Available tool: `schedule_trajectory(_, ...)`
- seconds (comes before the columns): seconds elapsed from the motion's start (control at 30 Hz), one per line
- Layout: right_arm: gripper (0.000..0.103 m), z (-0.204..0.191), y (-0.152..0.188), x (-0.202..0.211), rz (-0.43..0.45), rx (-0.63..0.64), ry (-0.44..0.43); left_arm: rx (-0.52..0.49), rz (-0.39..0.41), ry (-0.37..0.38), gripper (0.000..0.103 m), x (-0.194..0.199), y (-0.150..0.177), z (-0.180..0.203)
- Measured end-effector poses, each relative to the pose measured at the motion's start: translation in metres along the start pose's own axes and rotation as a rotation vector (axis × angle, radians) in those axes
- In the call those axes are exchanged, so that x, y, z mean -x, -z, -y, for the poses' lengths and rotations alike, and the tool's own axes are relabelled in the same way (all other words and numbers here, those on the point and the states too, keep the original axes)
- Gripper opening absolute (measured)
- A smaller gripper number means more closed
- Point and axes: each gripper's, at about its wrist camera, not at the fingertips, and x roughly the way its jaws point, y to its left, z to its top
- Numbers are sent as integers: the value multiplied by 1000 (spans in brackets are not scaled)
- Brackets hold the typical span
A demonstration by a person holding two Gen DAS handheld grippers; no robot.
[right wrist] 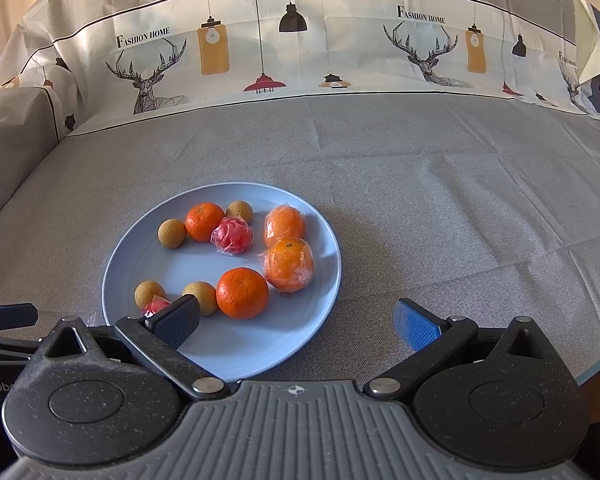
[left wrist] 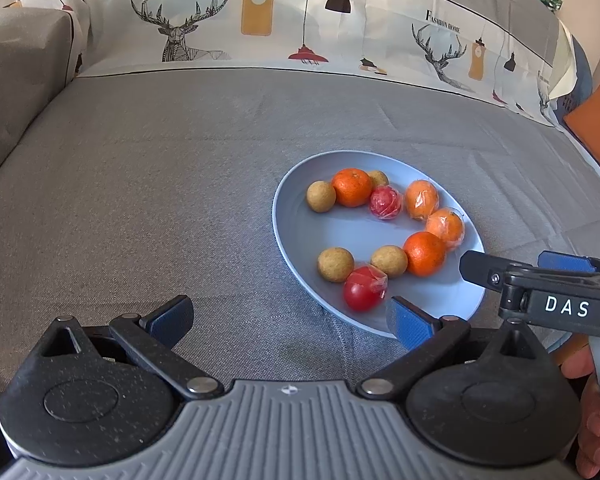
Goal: Organize fruits
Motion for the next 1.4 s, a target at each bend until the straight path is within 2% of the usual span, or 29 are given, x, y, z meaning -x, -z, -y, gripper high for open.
schedule_trajectory(0.87, 102, 0, -2, 0, 1, 2, 0, -45, 23, 10, 102, 2, -1, 6)
schedule_trajectory(1.23, 102, -3, -6, 5, 26, -16, -7, -69, 59, 36, 102, 4, -3, 8)
schedule_trajectory(1.4, 102, -6, -8, 5, 32, -19, -14, -76, 103, 59, 102, 6, -7, 7)
